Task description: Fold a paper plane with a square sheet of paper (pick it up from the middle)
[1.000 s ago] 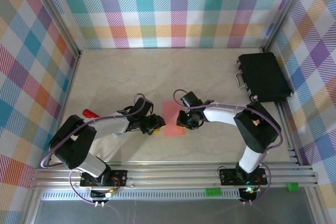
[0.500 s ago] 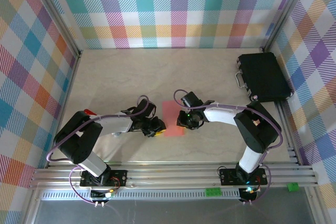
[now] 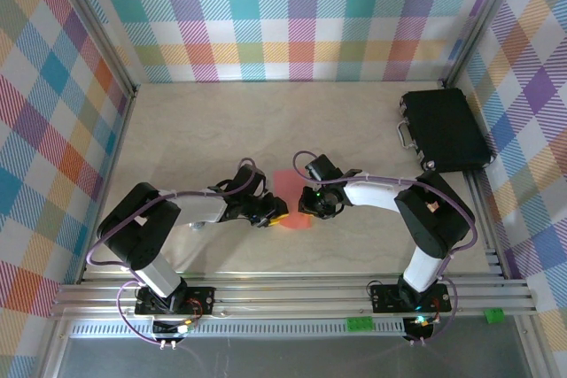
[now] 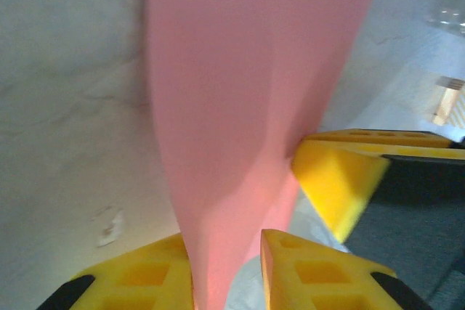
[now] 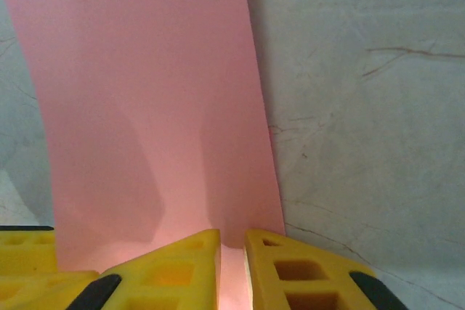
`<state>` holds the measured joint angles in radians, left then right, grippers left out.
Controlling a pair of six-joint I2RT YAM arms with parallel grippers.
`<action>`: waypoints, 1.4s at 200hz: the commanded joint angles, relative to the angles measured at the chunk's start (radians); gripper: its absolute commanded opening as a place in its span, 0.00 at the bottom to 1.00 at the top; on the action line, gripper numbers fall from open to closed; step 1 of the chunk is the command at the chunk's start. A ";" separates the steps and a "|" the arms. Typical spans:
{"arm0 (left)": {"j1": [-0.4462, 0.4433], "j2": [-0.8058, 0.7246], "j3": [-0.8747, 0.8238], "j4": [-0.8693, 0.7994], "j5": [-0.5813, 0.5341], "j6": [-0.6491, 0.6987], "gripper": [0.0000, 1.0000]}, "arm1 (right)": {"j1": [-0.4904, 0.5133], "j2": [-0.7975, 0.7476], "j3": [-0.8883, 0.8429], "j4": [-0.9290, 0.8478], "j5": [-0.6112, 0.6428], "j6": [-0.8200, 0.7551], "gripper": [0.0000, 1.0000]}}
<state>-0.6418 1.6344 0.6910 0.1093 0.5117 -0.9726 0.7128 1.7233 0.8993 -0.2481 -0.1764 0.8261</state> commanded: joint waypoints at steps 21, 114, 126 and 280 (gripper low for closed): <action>0.053 -0.002 -0.001 0.093 0.056 -0.006 0.28 | 0.005 0.036 -0.025 -0.062 0.023 -0.018 0.19; 0.106 0.051 0.027 0.066 0.092 0.032 0.15 | 0.004 0.002 -0.045 -0.013 0.015 -0.041 0.26; 0.108 0.052 0.028 0.060 0.087 0.034 0.11 | 0.001 -0.013 -0.045 0.001 0.018 -0.056 0.28; 0.108 -0.036 -0.008 0.072 0.006 -0.167 0.00 | -0.006 -0.417 -0.298 0.404 -0.038 -0.680 0.86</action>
<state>-0.5381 1.6192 0.6907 0.1864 0.5293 -1.0855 0.7033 1.3434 0.6659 -0.0025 -0.1234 0.2958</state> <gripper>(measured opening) 0.050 0.857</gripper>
